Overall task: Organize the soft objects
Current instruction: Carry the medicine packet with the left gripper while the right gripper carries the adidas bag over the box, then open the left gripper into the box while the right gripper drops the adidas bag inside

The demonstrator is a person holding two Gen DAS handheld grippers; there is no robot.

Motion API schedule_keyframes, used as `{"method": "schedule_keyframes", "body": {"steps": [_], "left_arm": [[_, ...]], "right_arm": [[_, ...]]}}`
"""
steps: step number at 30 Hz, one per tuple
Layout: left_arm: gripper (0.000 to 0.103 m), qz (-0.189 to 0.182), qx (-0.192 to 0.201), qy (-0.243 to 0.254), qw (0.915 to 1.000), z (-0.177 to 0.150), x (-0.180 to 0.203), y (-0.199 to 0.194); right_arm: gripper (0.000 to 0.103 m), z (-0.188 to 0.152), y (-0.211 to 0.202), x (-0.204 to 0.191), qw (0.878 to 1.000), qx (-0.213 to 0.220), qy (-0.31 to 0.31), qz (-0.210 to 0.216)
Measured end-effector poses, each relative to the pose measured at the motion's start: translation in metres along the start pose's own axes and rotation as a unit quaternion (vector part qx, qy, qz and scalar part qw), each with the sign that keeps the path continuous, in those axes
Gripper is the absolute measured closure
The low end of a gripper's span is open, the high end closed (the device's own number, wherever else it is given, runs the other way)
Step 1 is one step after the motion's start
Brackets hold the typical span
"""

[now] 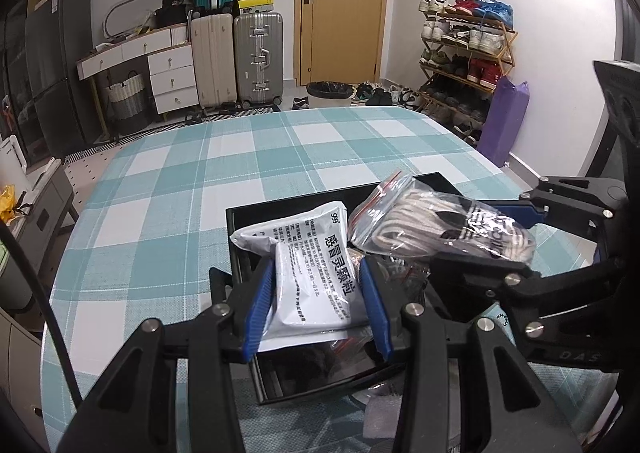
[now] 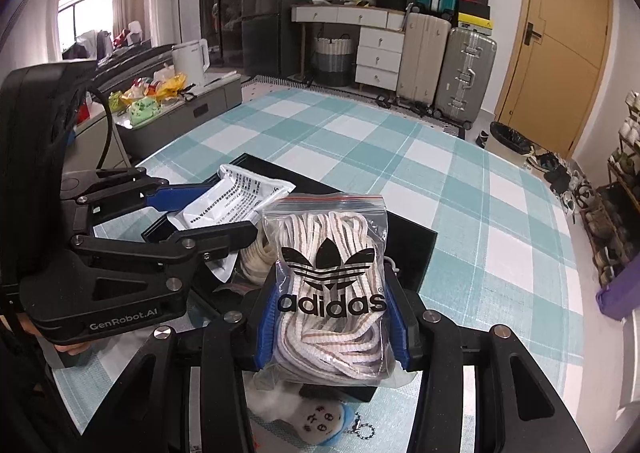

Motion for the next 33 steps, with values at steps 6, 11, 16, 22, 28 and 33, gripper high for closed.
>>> {"method": "schedule_keyframes", "body": {"steps": [6,11,16,22,28,33], "left_arm": [[0.060,-0.005,0.000,0.001,1.0000,0.000,0.000,-0.001],[0.060,-0.005,-0.001,0.004,1.0000,0.000,0.000,-0.001],[0.060,-0.004,-0.001,0.006,1.0000,0.000,0.000,-0.001],[0.059,-0.005,-0.001,0.005,1.0000,-0.001,0.000,-0.001],[0.052,-0.010,-0.006,0.002,0.9999,0.000,-0.001,-0.003],[0.026,-0.020,0.001,0.014,0.9997,-0.005,0.005,-0.014]], "right_arm": [[0.057,0.007,0.009,-0.001,0.999,-0.017,-0.029,0.006],[0.057,0.012,0.016,0.000,0.998,-0.031,-0.050,0.016],[0.057,0.015,0.024,-0.003,0.997,-0.041,-0.067,0.020],[0.052,0.013,0.034,-0.005,0.997,-0.036,-0.064,0.016],[0.031,0.005,0.015,-0.007,0.998,0.003,-0.058,-0.010],[0.009,-0.014,-0.007,0.003,0.999,0.045,0.004,-0.021]]}}
Point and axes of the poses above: each gripper's, at about its wrist camera, not at the fingertips, and y roughly the way its jaws point, x to its right, z to its top, the point moved 4 cm from there along y, roughly the way its jaws point, and after that the axes turned 13 degrees about -x, right-handed, at the moved point
